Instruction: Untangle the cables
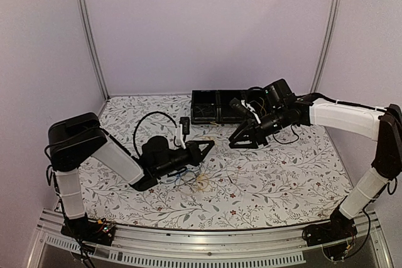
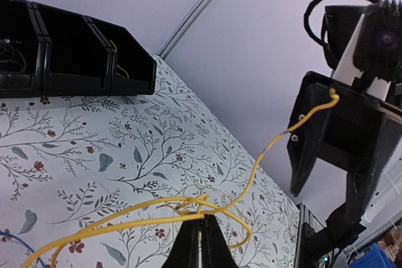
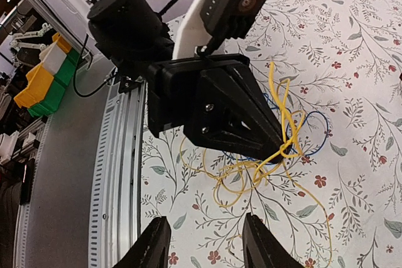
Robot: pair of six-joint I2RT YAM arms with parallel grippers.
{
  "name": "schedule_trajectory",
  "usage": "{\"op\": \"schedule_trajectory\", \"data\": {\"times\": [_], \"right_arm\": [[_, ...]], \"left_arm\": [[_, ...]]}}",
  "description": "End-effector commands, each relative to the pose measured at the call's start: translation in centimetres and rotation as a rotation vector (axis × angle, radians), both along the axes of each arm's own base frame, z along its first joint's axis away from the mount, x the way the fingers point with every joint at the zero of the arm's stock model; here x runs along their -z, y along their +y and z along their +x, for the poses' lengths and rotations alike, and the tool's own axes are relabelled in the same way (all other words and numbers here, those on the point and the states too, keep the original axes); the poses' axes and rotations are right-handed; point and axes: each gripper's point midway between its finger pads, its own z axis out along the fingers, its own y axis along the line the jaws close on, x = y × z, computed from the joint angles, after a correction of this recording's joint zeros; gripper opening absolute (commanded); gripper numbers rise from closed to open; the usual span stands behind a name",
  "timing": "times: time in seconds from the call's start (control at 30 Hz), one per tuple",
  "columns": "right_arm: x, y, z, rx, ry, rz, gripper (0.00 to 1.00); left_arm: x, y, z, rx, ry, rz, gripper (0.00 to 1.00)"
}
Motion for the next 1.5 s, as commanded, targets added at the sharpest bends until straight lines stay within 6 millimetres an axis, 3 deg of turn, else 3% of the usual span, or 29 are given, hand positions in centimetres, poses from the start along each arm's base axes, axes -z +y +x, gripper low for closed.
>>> {"op": "schedule_trajectory", "data": {"times": [0.0, 0.43, 0.67, 0.87, 1.03, 1.07, 1.13, 1.2, 1.47], "right_arm": [[0.7, 1.3, 0.6, 0.003, 0.023, -0.036, 0.45], [1.1, 2.4, 0.6, -0.004, 0.023, -0.055, 0.52], [2.4, 2.6, 2.4, 0.072, 0.019, -0.119, 0.49], [3.0, 2.6, 3.1, 0.111, 0.018, -0.146, 0.32], [2.8, 2.4, 3.0, 0.113, 0.005, -0.139, 0.0], [2.7, 2.4, 2.9, 0.109, 0.003, -0.133, 0.0], [2.3, 2.4, 2.4, 0.089, 0.002, -0.116, 0.0], [2.0, 2.4, 1.7, 0.057, 0.012, -0.093, 0.0], [-0.1, 2.5, -1.4, -0.071, 0.084, 0.001, 0.0]], "left_arm": [[-3.0, -1.6, -1.4, 0.024, -0.093, 0.025, 0.0], [-3.4, -3.0, -2.4, 0.057, -0.105, 0.051, 0.0], [-3.9, -2.8, -2.3, 0.032, -0.113, 0.048, 0.0], [-4.1, -2.8, -2.3, 0.028, -0.113, 0.047, 0.0], [-3.8, -2.9, -2.2, 0.027, -0.107, 0.052, 0.0], [-3.8, -2.9, -2.1, 0.027, -0.105, 0.052, 0.02], [-3.5, -3.3, -2.0, 0.03, -0.098, 0.055, 0.16], [-3.3, -3.7, -1.9, 0.039, -0.094, 0.057, 0.24], [-2.7, -3.8, 0.4, -0.046, -0.085, 0.056, 0.27]]}}
